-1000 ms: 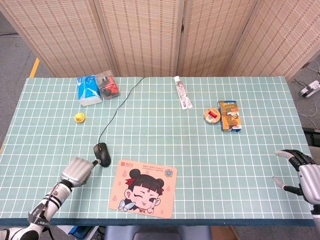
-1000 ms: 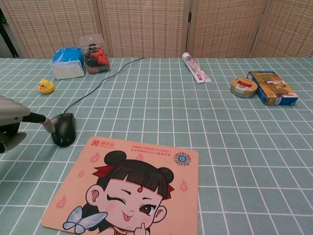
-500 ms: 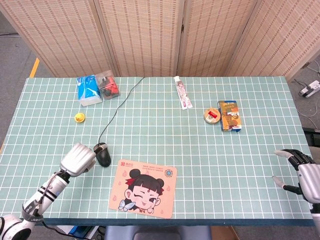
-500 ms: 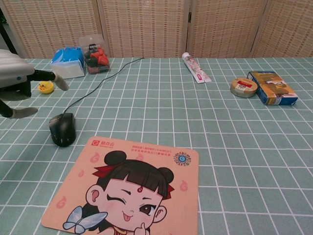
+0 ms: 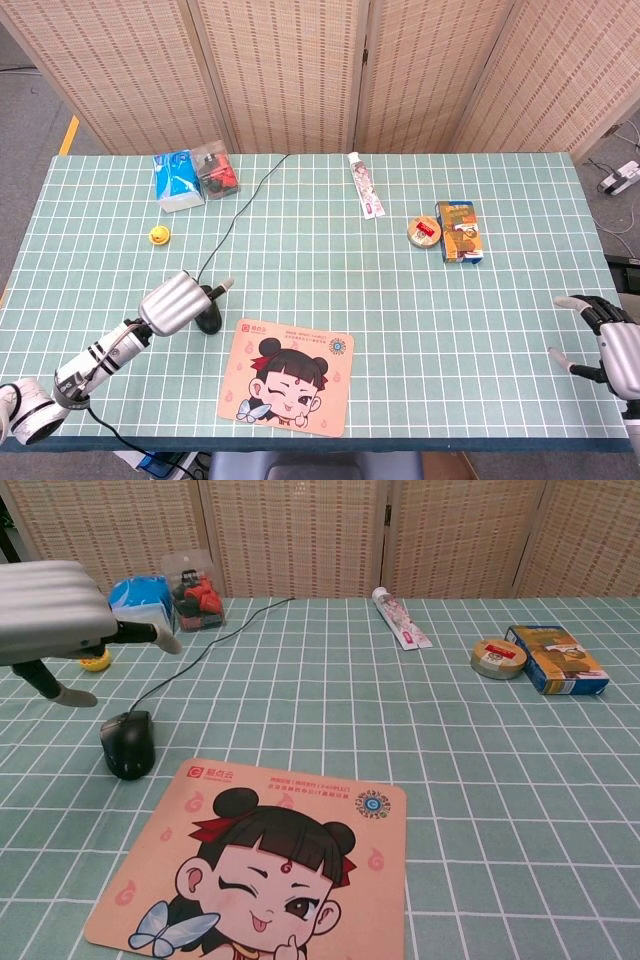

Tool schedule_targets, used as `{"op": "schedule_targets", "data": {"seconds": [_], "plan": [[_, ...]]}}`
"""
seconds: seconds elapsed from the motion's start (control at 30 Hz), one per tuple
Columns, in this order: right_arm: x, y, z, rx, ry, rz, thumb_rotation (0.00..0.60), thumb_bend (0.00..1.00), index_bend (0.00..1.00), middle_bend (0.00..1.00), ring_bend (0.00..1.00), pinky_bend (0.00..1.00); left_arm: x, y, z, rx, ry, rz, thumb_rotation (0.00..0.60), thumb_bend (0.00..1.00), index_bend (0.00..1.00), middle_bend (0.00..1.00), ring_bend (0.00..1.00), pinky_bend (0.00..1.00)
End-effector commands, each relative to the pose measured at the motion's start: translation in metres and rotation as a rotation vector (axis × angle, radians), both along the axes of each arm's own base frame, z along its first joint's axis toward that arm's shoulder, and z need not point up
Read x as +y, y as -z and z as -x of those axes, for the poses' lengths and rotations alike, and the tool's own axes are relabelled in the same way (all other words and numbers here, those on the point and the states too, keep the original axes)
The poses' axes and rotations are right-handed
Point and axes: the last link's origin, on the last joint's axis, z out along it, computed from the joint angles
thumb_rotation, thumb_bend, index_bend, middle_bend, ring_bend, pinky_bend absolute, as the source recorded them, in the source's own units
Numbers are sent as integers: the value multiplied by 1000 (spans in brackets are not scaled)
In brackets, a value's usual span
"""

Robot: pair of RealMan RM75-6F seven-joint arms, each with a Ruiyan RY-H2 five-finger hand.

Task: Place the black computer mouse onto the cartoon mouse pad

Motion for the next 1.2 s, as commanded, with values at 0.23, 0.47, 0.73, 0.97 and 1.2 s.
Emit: {"op": "schedule_targets", "data": {"seconds": [0.23,0.47,0.73,0.97,1.2], "plan": [[0,-1,1,-5,2,1,600,161,273,286,200,279,2,17,1,147,85,19,600,74,258,1000,1000,1000],[2,-4,0,-12,-7,10,600,161,273,286,201,279,0,24,8,228,58,29,600,75,260,1000,1000,1000],[3,-6,0,-17,-10,12,600,161,273,287,200,279,-1,28,14,279,23,12,600,74,261,1000,1000,1000],[3,-7,0,-16,-8,17,600,161,273,287,200,279,-1,30,19,307,-2,12,600,75,217,1000,1000,1000],[3,-6,0,-15,-8,15,600,162,273,287,200,279,-2,34,27,314,-22,19,600,74,196,1000,1000,1000]]}}
